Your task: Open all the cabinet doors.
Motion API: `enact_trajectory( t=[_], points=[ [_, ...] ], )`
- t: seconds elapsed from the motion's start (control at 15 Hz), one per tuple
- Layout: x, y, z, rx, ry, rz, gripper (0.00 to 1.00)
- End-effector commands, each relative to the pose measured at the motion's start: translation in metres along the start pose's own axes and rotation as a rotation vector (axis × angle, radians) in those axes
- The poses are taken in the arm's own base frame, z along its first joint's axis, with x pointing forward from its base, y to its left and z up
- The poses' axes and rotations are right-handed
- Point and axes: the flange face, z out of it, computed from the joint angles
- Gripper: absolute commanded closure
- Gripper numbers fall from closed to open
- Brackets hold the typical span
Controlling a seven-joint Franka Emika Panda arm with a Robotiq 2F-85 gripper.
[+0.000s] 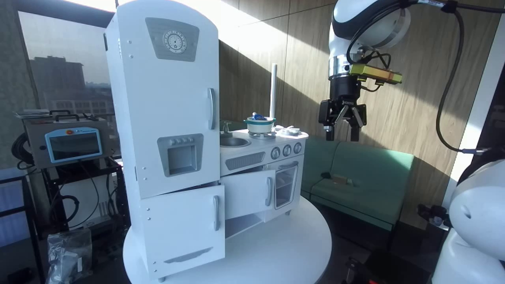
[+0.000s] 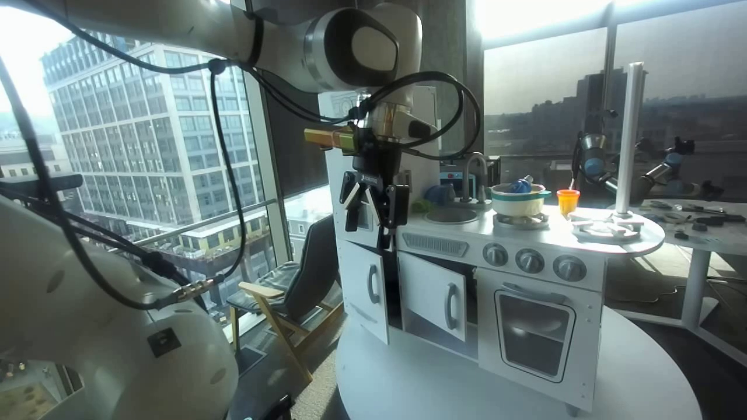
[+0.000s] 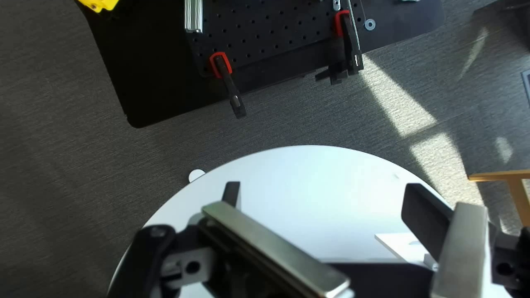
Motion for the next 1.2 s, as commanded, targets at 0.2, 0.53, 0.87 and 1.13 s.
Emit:
enact_trajectory(
  t=[0.2,0.53,0.87,1.13],
  points=[
    [0.019,-0.014,-0.003,0.049,0.020,-0.053,0.00],
    [0.058,-0.101,-0.059,-0.047,0.124,-0.238,0.00],
    [0.050,-0.178,-0.148,-0.165,0.329,-0.375,0.00],
    [0.015,-0.223,-0.227,-0.262,0.526,-0.470,0.00]
  ],
)
